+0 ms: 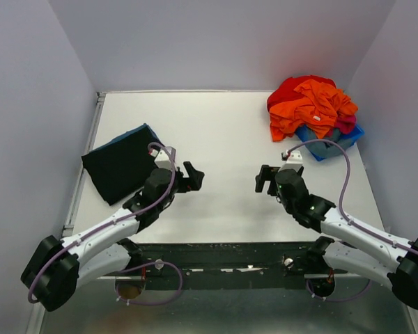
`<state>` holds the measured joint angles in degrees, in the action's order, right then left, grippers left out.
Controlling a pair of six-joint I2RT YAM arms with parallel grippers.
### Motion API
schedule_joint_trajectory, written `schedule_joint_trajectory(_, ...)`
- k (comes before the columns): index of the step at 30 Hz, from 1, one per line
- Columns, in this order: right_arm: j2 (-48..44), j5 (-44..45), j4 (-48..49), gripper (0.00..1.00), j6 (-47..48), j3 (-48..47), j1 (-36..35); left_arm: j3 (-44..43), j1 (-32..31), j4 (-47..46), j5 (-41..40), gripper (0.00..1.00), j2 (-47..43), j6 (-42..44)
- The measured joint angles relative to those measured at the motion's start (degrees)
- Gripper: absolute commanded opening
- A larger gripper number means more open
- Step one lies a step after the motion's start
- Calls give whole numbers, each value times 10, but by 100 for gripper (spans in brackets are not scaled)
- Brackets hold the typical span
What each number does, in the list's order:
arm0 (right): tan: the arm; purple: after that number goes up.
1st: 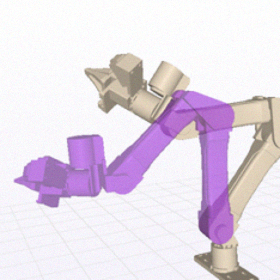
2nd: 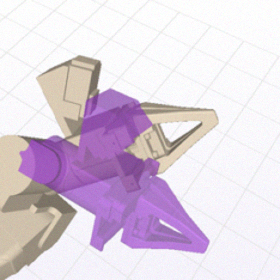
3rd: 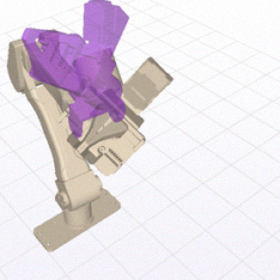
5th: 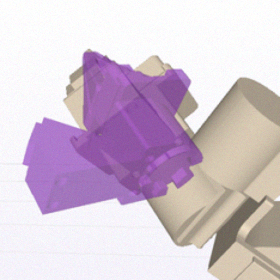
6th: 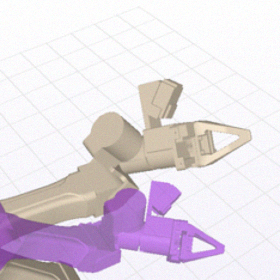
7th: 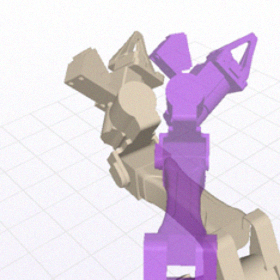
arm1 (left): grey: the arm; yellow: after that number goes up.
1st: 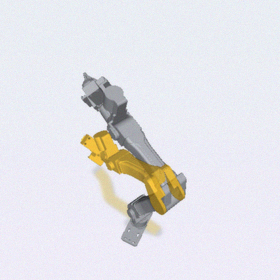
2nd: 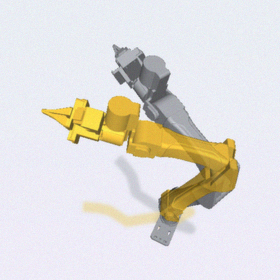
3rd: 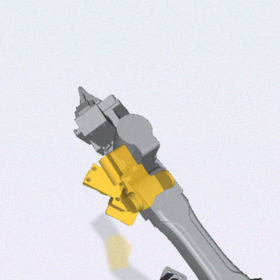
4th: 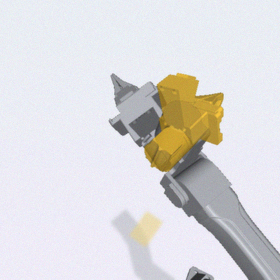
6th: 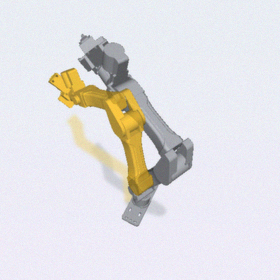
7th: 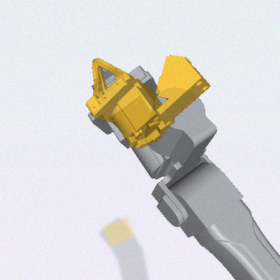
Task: Fold and stack the t-shirts
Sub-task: Put the neatly folded tshirt into the corner of the board with both arms
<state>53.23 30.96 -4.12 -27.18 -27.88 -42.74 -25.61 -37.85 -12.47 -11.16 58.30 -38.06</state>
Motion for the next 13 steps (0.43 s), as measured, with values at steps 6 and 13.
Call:
schedule_joint_trajectory(6,-6,15,0,100,0,4,0,83,-34,-64,-24,99,-87,35)
schedule_joint_trajectory(13,-22,25,9,100,0,14,0,80,-35,-99,-15,99,-80,46)
